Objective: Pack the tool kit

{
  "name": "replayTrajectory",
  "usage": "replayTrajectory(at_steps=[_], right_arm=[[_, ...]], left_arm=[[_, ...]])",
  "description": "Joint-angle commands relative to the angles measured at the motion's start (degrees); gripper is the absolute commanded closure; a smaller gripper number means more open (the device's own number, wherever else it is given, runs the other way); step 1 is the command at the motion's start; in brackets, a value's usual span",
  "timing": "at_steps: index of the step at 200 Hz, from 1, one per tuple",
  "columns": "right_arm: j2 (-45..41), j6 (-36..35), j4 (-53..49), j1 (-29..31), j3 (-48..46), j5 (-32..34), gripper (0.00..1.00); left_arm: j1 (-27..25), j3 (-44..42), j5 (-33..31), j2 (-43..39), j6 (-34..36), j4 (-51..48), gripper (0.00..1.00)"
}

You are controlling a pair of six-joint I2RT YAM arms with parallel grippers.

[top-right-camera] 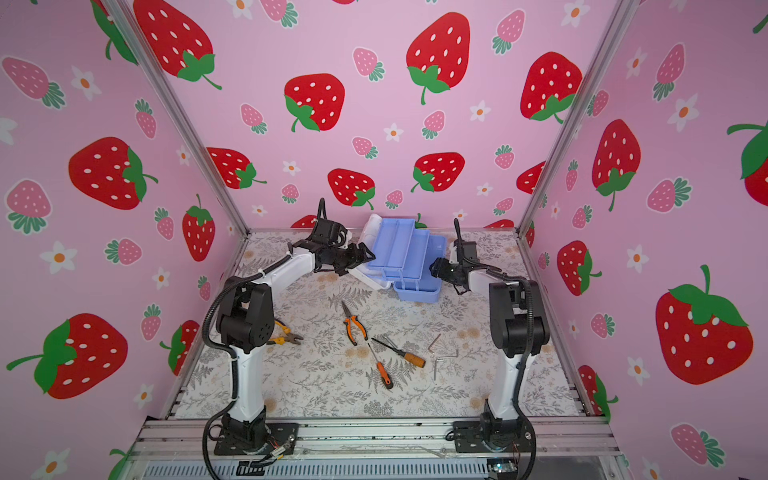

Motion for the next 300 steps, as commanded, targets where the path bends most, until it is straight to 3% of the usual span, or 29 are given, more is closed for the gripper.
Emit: replayTrajectory(at_steps=[1,120,192,257,300], right_arm=[[1.5,-0.4,-2.6,0.4,1.1,-2.3,0.35],[1.6,-0.4,-2.8,0.2,-0.5,-2.8,0.34],[1.6,-0.8,-2.6,0.2,-1.4,-2.9,0.34],[-0.1,-0.7,-1.2,0.2,-3.0,-2.8,0.33],[-7.9,-1.2,-1.4,0.2,-4.3,3.1,0.32]], left_arm=[[0.3,-3.6,-0.6,0.3,-1.7,1.0,0.09],[4.4,-16.4,-3.0,-7.1,-1.9,4.0,0.05],[6.5,-19.2,-5.7,-14.1,-0.6,2.1,0.01],[6.3,-24.2,-10.5,-30.0,0.1,-2.7,0.01],[6.0,-29.3,-16.7,-44.4,1.5,-8.0,0.01]])
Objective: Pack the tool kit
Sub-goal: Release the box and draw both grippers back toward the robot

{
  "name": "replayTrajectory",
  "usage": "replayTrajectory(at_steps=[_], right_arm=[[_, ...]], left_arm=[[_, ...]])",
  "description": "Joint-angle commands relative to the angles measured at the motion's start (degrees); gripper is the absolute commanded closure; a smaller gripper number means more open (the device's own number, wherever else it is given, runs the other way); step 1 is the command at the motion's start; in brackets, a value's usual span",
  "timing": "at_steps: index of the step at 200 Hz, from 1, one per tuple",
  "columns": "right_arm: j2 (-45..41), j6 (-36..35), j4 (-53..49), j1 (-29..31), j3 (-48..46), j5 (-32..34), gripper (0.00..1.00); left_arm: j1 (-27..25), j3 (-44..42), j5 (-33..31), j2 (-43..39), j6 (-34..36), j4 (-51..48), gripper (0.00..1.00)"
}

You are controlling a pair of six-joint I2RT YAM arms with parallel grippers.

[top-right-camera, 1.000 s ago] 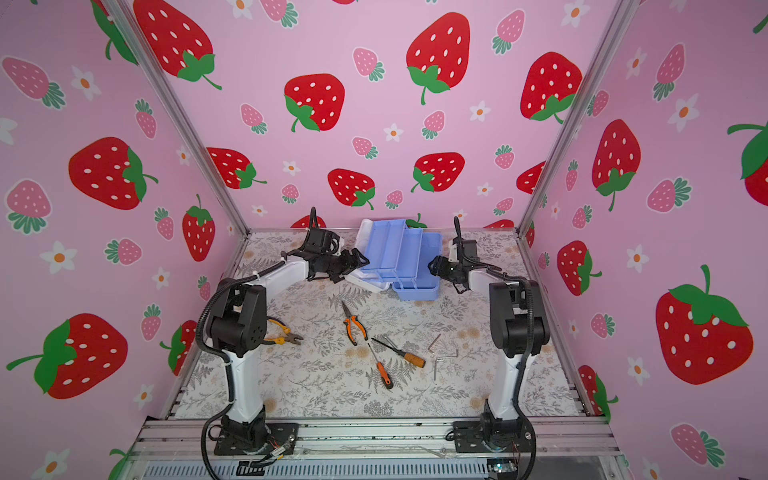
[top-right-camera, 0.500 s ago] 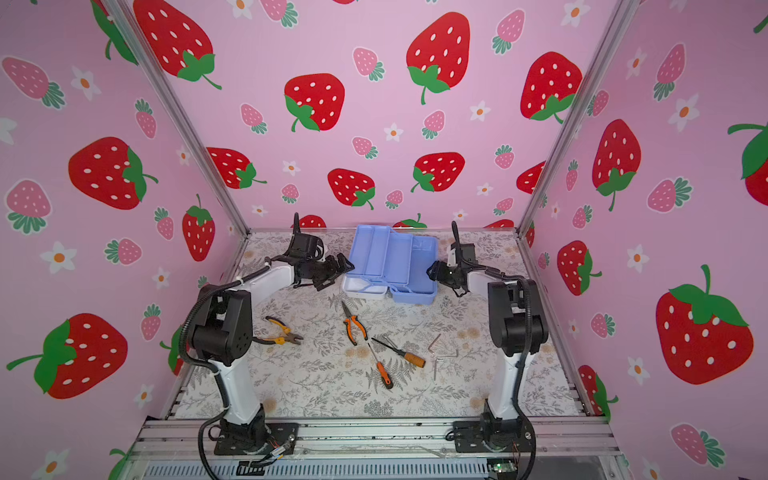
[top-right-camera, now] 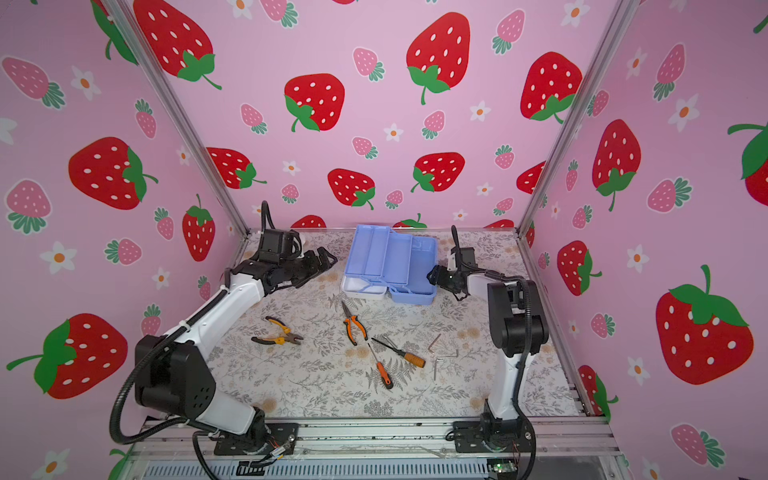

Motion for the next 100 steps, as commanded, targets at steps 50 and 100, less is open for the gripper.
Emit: replayTrajectory(at_steps=[50,100], right_arm=[[-23.5,-0.3,1.4,1.1,-7.0,15.5,0.33],[-41.0,-4.2,-0.3,6.3,-18.3,25.1,0.34]], left_arm=[[-0.8,-8.8,-9.3,-19.5,0.3,-9.0,0.04],[-9.0,-15.8,-15.5,-23.4,-0.8,-14.5,0.13]])
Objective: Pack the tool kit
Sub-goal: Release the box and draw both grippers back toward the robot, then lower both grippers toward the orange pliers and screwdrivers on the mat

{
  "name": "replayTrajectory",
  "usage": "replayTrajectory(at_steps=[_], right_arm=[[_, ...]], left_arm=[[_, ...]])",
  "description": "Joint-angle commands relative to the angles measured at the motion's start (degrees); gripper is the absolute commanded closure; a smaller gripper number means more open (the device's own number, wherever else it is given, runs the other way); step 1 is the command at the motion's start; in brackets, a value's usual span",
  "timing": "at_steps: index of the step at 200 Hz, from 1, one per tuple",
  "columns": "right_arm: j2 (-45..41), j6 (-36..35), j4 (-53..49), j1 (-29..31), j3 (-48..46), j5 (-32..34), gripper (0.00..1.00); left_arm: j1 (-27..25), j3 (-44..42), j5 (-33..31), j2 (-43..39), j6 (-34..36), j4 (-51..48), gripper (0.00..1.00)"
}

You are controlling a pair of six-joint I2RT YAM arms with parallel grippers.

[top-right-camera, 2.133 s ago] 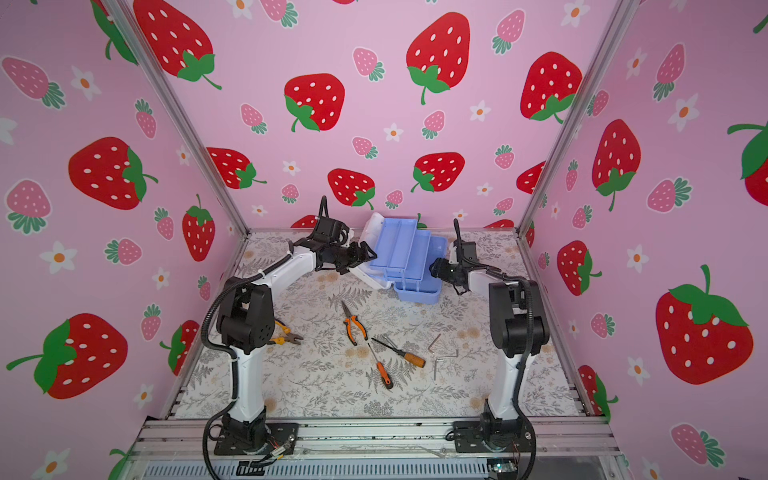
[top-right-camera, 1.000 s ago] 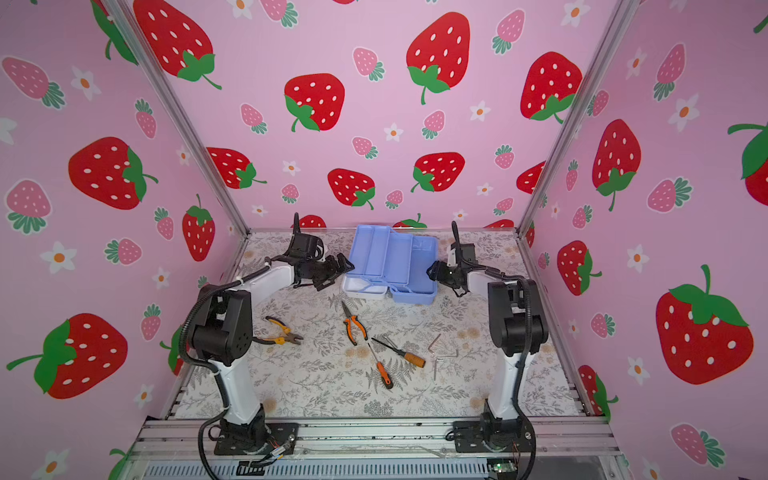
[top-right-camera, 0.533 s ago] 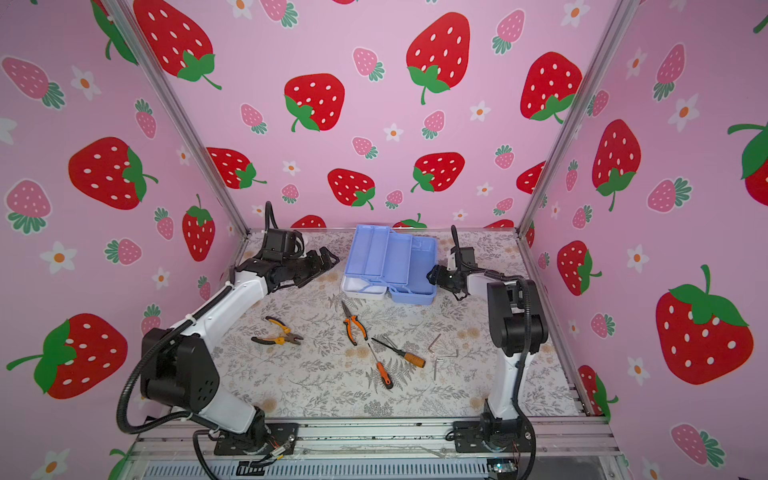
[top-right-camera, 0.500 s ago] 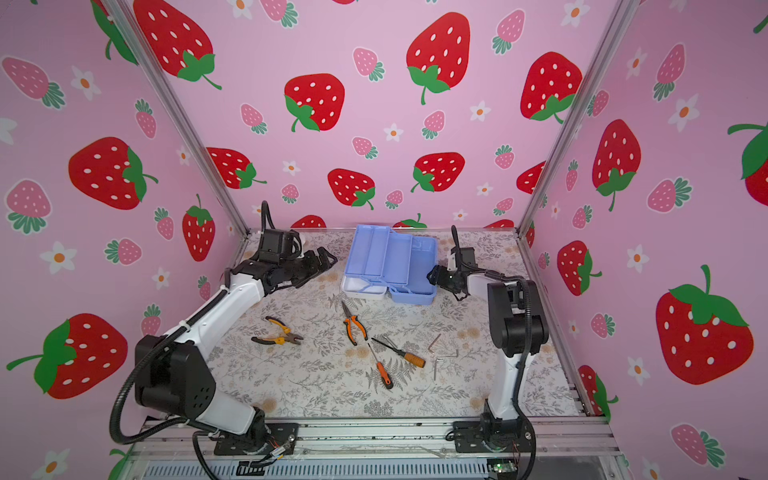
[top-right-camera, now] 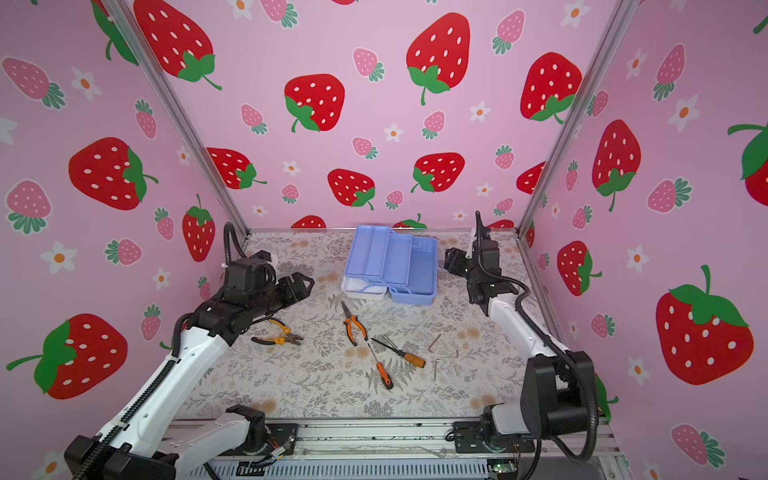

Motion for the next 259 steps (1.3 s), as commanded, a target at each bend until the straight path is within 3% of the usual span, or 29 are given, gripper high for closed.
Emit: replayTrajectory(at_steps=[1,31,55,81,122,169,259], right_arm=[[-6.0,-2.9,-2.2,3.4,-5.4,7.6,0.34],[-13.7,-4.7,-3.8,10.7,-12.6,11.3,0.37],[-16.1,-4.9,-5.8,18.1,-15.8,10.9,0.46],[-15.2,-5.6,-7.1,26.4,-17.1,13.0,0.54],[-8.5,-4.8,-3.7,33.2,-15.4,12.7,0.55],[-2.2,-4.3,-1.5,34.5,-14.6,9.4,0.55],[-2.9,-5.8,-1.3,34.6,-16.5,9.7,0.50]], left_arm=[[-4.9,-2.3,-5.2,0.1,-0.8,-5.4,0.13],[-12.9,-4.3,-9.3,2.8,-1.9,-7.3,0.15],[-17.0,-6.5,-9.6,5.0,-3.3,-5.4,0.16],[-19.3,-8.2,-8.4,8.8,-4.3,-2.0,0.18],[-20.9,-10.4,-5.0,15.2,-6.5,4.9,0.26],[-20.9,-8.9,-3.2,22.6,-7.1,9.6,0.35],[-20.4,-0.2,-3.6,37.6,-7.8,9.6,0.63]])
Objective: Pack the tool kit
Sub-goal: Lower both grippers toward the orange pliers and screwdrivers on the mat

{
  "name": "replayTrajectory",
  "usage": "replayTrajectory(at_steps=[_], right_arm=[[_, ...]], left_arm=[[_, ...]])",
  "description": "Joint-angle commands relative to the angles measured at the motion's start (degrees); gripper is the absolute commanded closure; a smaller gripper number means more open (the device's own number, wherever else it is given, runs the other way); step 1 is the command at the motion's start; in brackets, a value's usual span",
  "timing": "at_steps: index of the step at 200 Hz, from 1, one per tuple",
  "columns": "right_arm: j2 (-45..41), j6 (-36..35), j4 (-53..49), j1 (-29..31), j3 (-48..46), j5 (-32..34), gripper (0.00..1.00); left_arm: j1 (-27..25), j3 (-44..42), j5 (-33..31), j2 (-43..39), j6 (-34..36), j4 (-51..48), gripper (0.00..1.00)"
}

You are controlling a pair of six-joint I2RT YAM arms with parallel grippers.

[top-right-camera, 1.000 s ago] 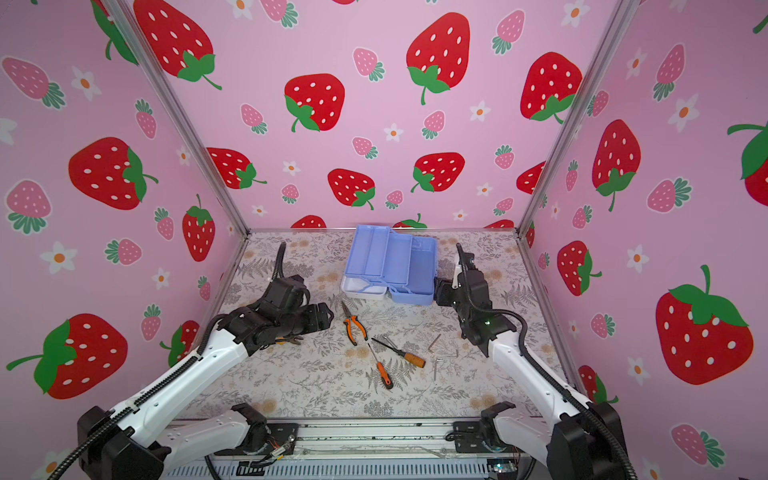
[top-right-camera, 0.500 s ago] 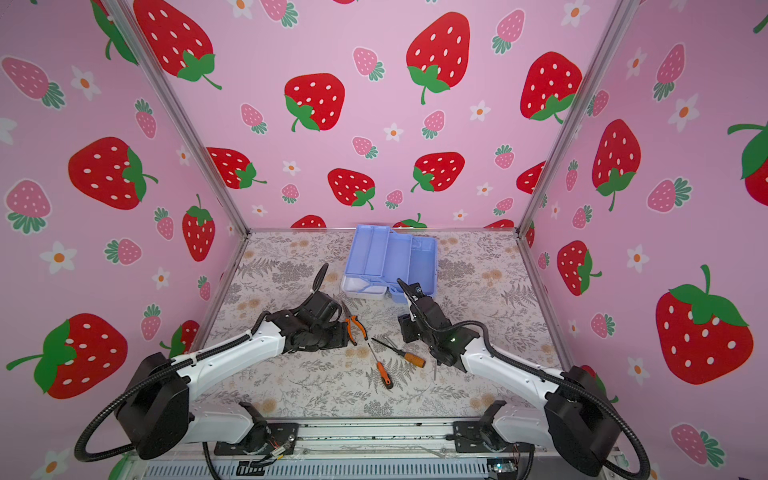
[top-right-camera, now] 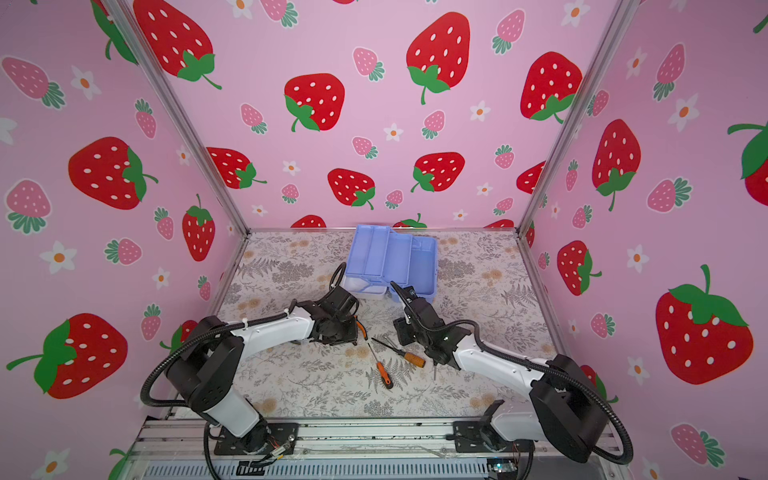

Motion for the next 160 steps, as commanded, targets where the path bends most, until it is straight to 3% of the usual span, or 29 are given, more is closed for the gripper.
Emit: replayTrajectory(at_steps=[1,42,63,79,84,104,160], right_arm=[[-0.5,-1.0,0.7,0.2,-0.2,0.0,0.50],[0.6,-1.7,0.7,0.2,0.9,-0.9,0.49],[1.1,-2.1,1.0,0.1,1.8,-2.1,0.49],[1.5,-3.1,1.6,0.1,2.5,-5.0,0.49],[1.8,-3.4,2.0,0.1,2.7,-6.4,0.44],[4.1,-4.3,3.1,0.1,4.7,-12.0,0.41],[13.1,0.2,7.8,0.6,9.7,-24.4,0.35]], left_arm=[[0.2,2.9,-0.3,2.3,-0.5,-0.4,0.64],[0.3,3.2,0.6,3.0,0.4,-0.6,0.84],[0.3,2.7,0.4,1.4,0.9,-1.7,1.00],[0.3,2.1,-0.1,-1.0,1.5,-2.9,1.00],[0.2,1.9,-0.6,-1.9,1.7,-3.4,1.00],[-0.2,1.4,-1.9,-5.2,2.5,-5.4,1.00],[-4.6,2.5,-5.7,-9.4,3.1,-9.2,1.00]])
